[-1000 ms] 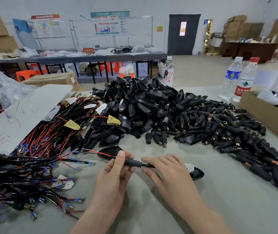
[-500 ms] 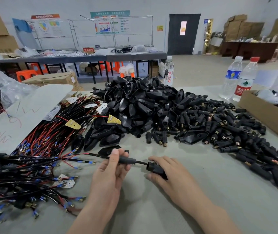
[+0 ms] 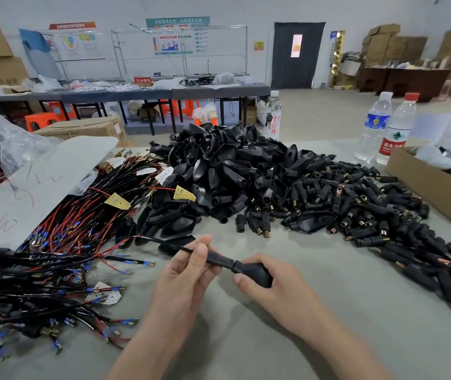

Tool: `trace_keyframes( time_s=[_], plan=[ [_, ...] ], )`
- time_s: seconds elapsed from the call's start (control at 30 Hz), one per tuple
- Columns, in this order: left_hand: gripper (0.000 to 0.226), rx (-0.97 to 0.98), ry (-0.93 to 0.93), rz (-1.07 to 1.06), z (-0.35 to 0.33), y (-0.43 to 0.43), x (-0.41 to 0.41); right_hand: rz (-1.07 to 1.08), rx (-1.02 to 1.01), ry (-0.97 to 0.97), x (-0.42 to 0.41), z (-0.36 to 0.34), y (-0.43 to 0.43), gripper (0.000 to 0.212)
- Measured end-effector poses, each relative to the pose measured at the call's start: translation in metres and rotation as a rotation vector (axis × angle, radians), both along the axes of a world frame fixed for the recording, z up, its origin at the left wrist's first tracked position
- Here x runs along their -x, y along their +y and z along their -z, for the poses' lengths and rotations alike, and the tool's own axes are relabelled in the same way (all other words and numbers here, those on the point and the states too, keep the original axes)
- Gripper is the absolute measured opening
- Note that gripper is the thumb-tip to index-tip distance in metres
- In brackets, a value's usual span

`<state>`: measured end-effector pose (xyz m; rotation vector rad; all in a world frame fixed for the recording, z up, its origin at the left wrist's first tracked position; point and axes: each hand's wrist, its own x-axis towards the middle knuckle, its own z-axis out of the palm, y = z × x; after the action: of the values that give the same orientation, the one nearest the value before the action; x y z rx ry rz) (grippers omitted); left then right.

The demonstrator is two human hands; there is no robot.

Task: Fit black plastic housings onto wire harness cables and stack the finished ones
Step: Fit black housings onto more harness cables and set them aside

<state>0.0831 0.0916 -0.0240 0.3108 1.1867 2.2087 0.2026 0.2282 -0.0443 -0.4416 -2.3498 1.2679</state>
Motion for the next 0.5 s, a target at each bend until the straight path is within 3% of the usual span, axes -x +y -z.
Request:
trace_keyframes(
  time_s=[0.27,0.5],
  plan=[
    [0.033,0.07,0.15,0.01,0.0013,-0.0024,0.0042,-0.044,0.014,-0.051,0.0005,-0.0019,-0.0051,0.033],
    [0.043,0.124,0.307,0.034,0.0003,-0.0084,0.0091,-0.012,-0.072,-0.023,0.0016,-0.0005,-0.0089,0.028]
  ],
)
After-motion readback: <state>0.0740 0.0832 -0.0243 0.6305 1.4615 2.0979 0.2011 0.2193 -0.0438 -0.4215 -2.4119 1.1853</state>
